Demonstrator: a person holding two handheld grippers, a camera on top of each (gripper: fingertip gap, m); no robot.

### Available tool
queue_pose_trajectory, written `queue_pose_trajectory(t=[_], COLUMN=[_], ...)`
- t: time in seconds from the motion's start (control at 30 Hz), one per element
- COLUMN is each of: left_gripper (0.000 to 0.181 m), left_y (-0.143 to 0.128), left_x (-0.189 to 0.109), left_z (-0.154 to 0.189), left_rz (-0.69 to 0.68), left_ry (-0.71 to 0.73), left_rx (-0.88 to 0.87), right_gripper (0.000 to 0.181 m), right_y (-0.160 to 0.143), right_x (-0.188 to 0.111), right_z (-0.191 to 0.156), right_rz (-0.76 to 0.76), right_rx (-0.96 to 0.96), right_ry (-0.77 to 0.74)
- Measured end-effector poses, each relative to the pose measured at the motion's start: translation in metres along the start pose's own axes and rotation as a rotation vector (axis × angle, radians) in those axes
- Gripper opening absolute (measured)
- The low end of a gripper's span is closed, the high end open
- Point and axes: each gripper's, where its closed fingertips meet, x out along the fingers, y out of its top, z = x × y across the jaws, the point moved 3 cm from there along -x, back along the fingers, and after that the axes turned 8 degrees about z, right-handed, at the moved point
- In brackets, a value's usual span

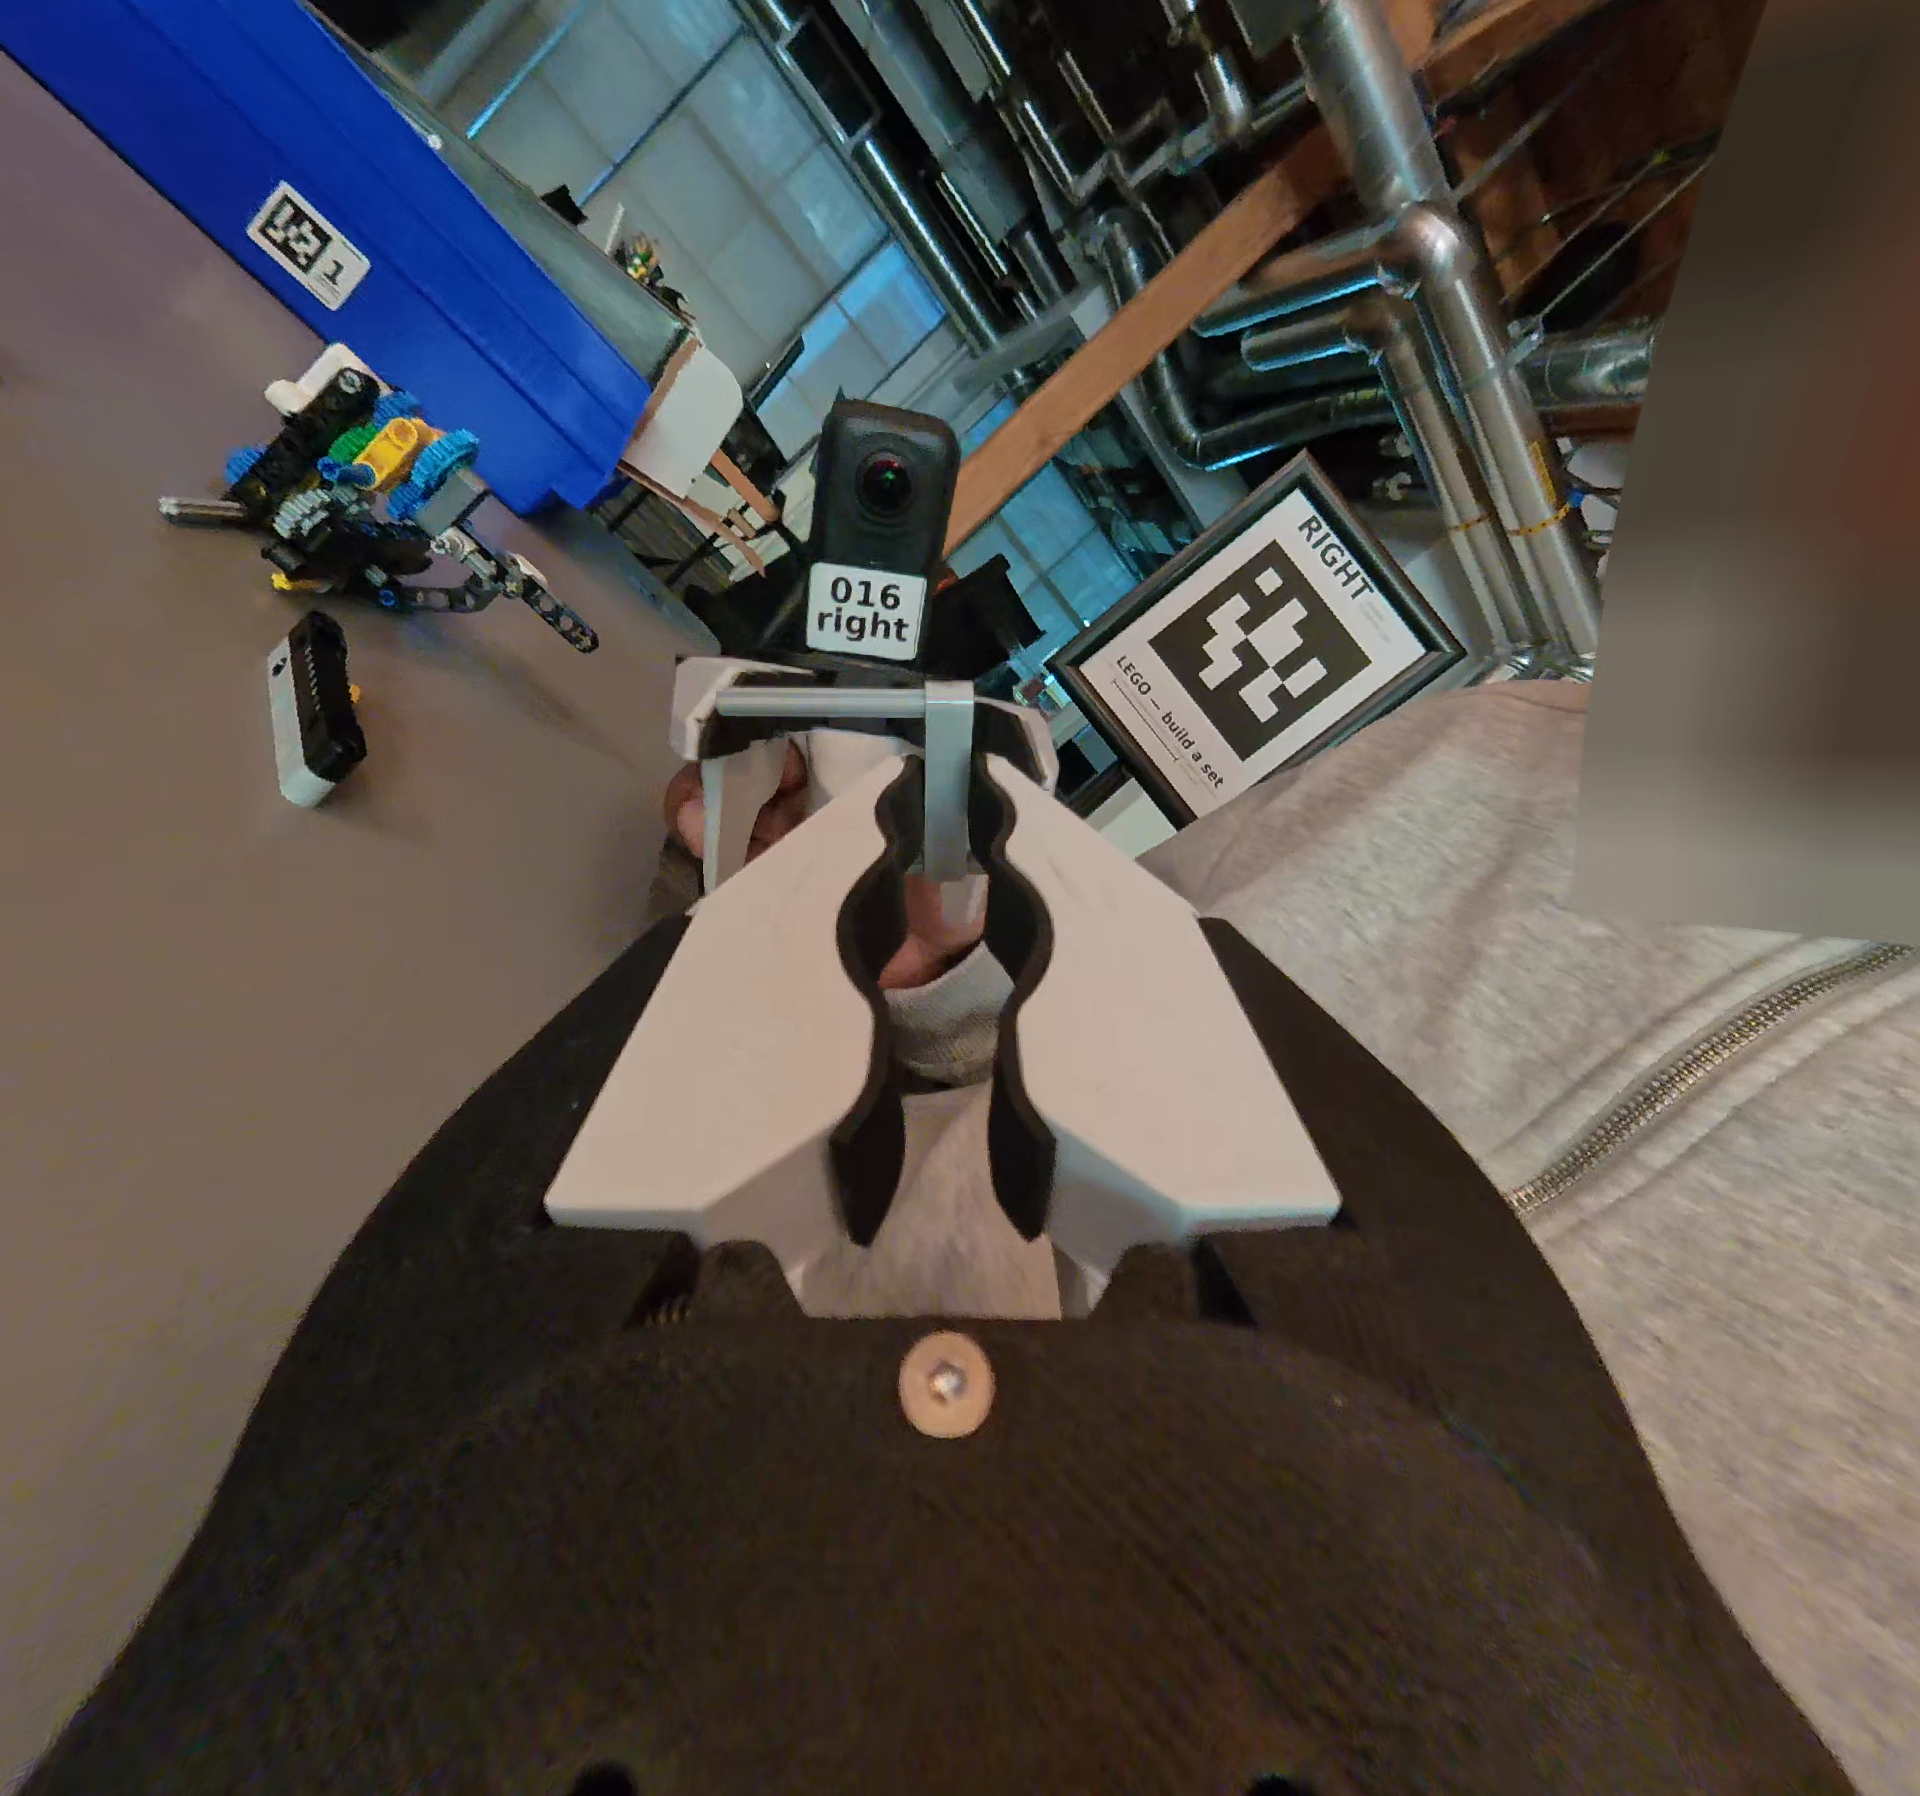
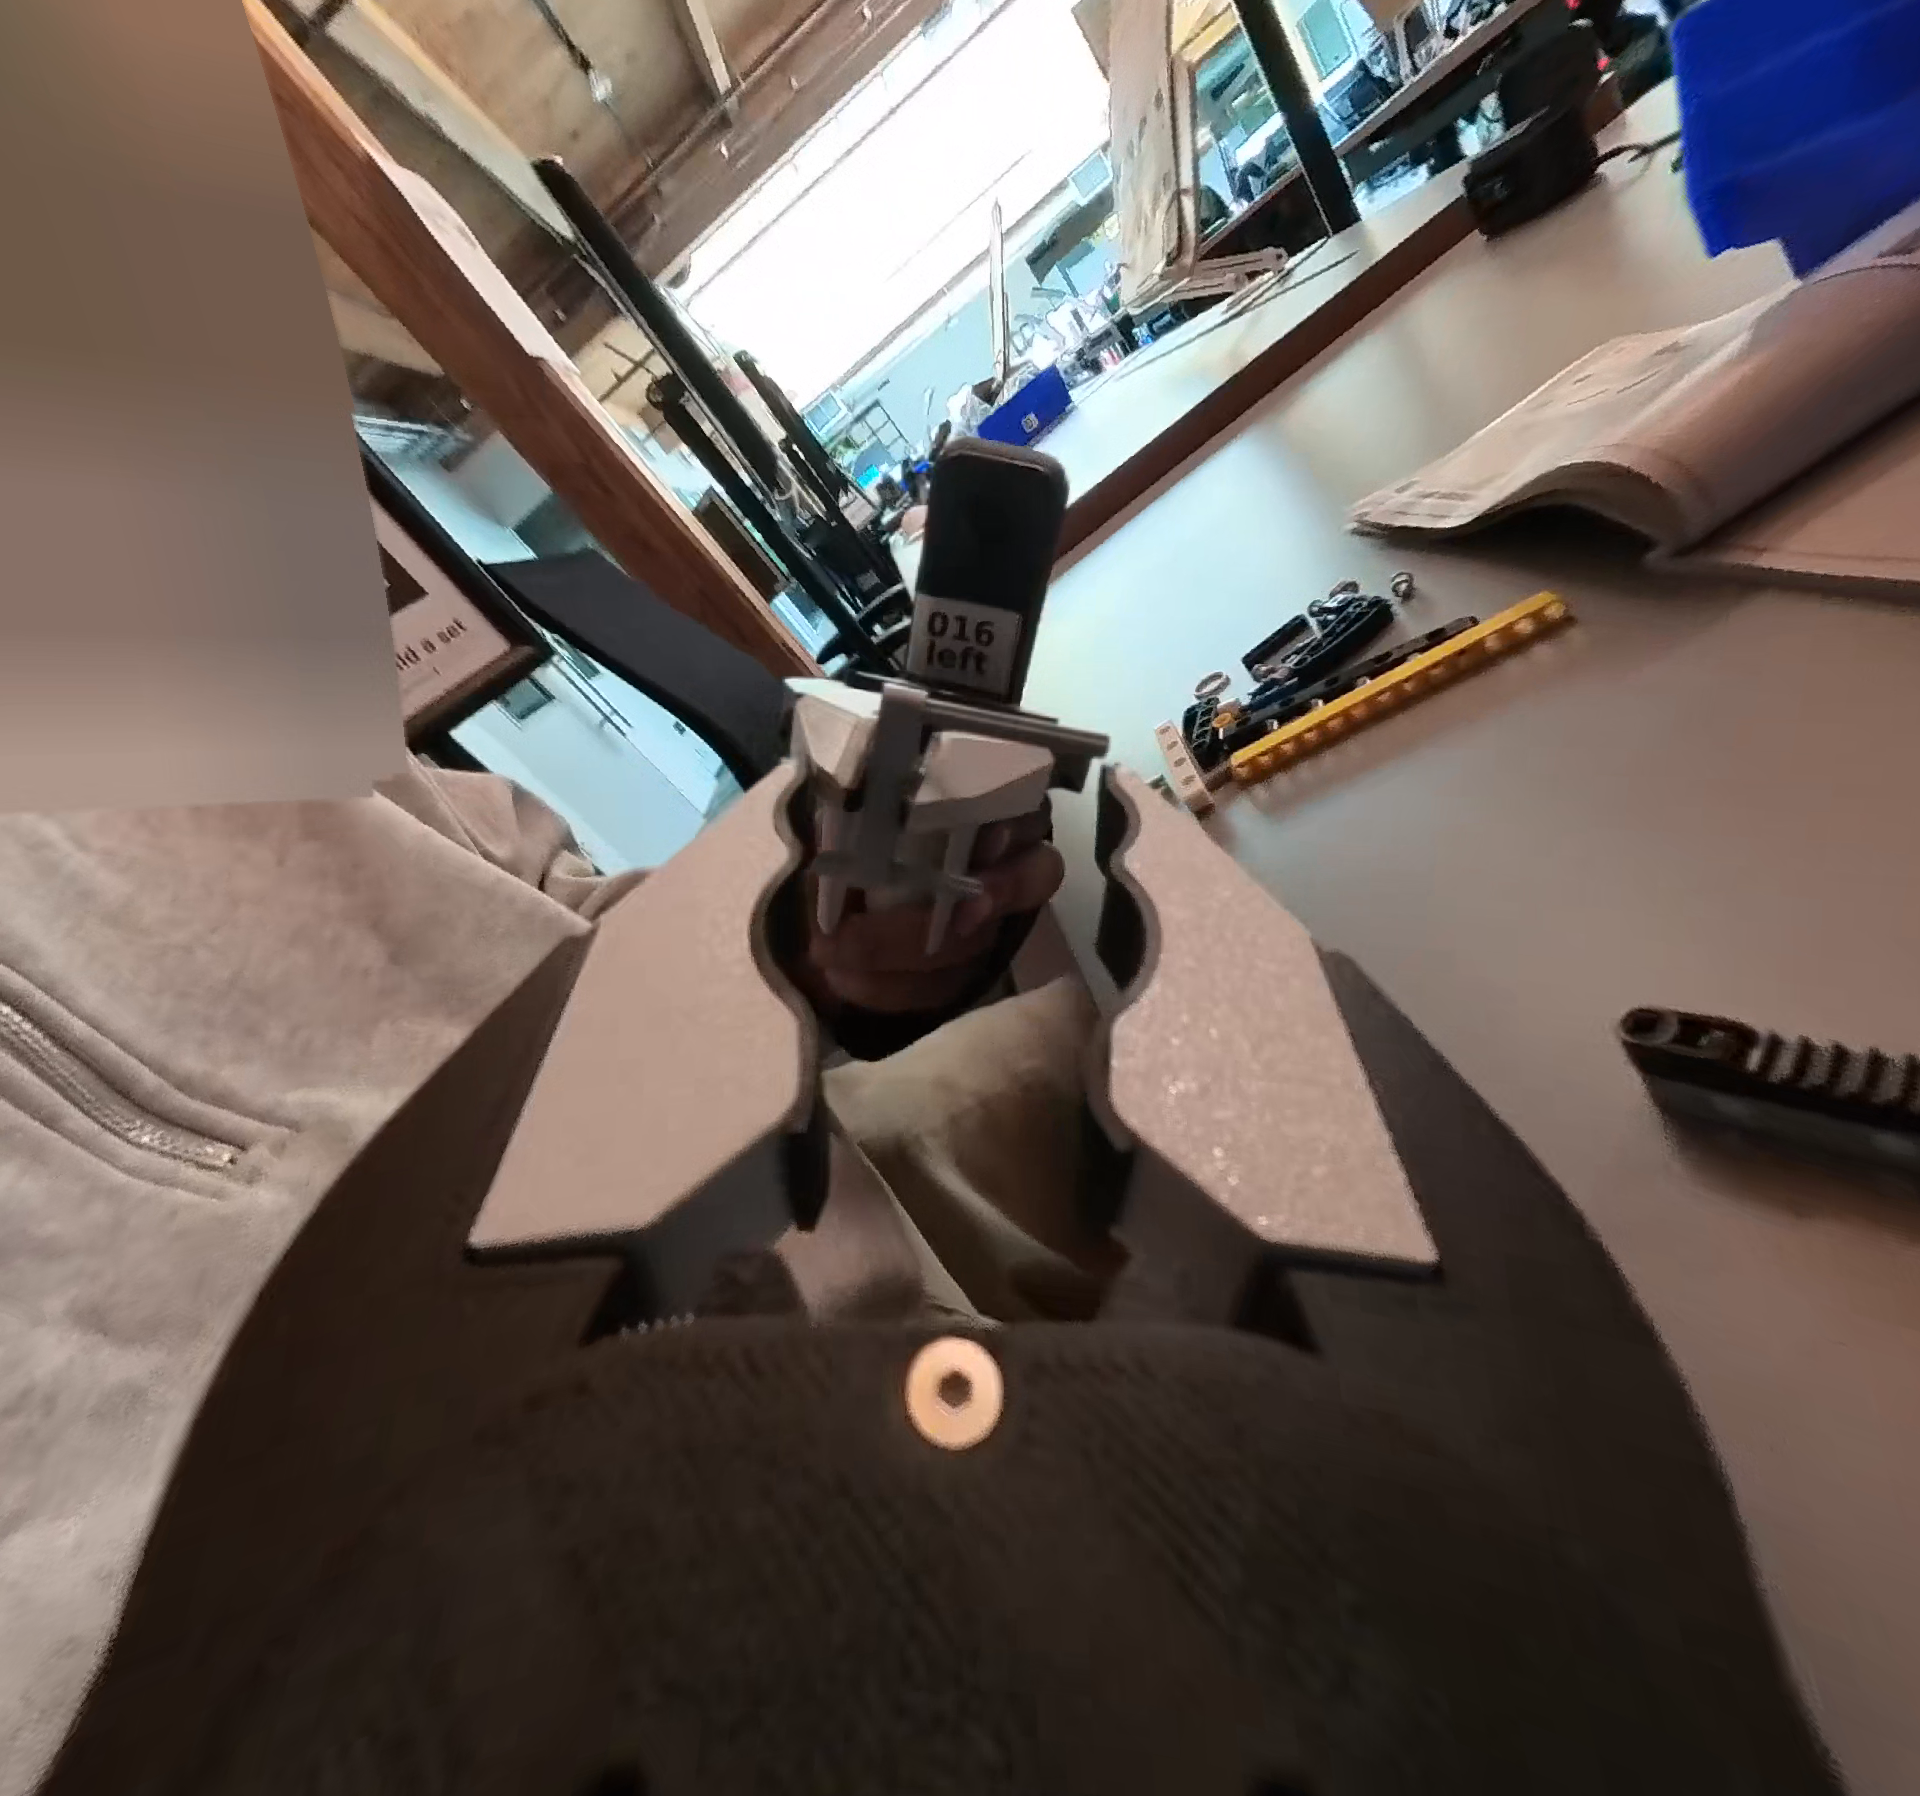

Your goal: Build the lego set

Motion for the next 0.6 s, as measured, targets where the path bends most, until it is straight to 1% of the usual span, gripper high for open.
queue_pose_trajectory(t=[0.03, 0.33, 0.5, 0.6], left_gripper=[0.005, 0.005, 0.005, 0.005], left_y=[-0.0008, -0.0016, -0.0006, -0.0038], left_x=[0.0001, -0.0014, -0.0023, -0.0007], left_z=[-0.0004, -0.0005, 0.002, 0.0027], left_rz=[-0.008, -0.037, -0.03, -0.05], left_ry=[0.001, -0.001, -0.023, -0.025], left_rx=[-0.001, 0.02, 0.018, 0.025], right_gripper=[0.052, 0.052, 0.052, 0.047], right_y=[-0.0001, 0.0001, 0.0062, 0.0064], right_x=[0.0001, -0.0004, -0.0034, -0.004], right_z=[-0.0008, -0.0013, 0.0015, 0.0026], right_rz=[-0.006, -0.014, 0.034, 0.039], right_rx=[-0.015, -0.089, -0.044, -0.015], right_ry=[-0.002, -0.024, -0.021, -0.013])
